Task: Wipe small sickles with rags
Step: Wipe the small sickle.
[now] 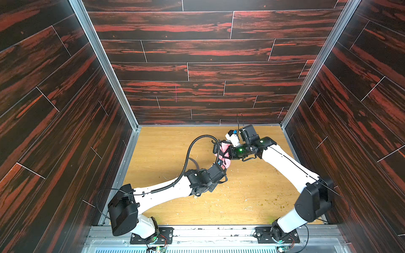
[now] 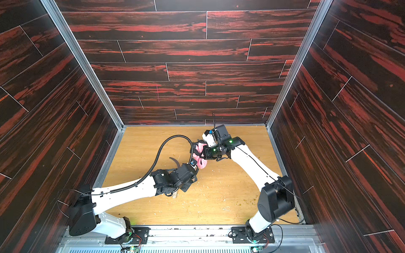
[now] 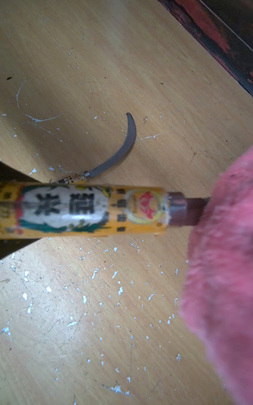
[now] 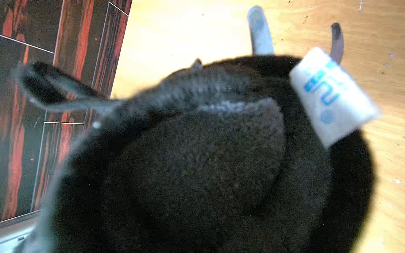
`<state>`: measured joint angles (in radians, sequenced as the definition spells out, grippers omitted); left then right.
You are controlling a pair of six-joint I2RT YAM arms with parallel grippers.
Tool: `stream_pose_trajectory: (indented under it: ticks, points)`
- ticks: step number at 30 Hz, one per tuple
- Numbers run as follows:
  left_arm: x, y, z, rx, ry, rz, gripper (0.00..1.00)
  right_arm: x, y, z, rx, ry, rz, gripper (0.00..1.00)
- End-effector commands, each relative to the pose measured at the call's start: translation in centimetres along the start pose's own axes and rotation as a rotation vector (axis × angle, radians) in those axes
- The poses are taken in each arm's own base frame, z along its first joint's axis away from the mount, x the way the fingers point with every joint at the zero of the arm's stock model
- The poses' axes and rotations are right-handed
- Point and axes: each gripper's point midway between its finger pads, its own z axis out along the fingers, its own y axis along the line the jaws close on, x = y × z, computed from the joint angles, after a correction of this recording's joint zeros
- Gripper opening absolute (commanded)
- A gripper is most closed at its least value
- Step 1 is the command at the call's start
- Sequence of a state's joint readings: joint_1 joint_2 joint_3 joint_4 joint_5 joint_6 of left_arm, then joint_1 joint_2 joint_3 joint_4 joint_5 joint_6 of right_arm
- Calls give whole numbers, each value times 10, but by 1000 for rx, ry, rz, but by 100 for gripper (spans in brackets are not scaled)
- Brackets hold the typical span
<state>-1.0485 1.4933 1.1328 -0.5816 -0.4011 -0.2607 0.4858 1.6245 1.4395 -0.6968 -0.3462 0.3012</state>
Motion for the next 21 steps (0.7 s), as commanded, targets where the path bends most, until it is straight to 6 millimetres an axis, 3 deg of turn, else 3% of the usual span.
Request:
stream_pose_trajectory:
  ticks: [1,8,14,21]
  points:
    - [-46,-21,-43,115,-216,-27,0,-20,-26,11,52,-19,17,0]
    - [-38,-46,-55,191,-228,16,0,-40,-40,20,48,-14,25,0]
    - [-31,-68,-58,244,-222,32,0,-45,-45,28,50,-7,27,0]
    - [-30,-77,-67,245,-238,62,0,-47,-59,32,51,7,45,0]
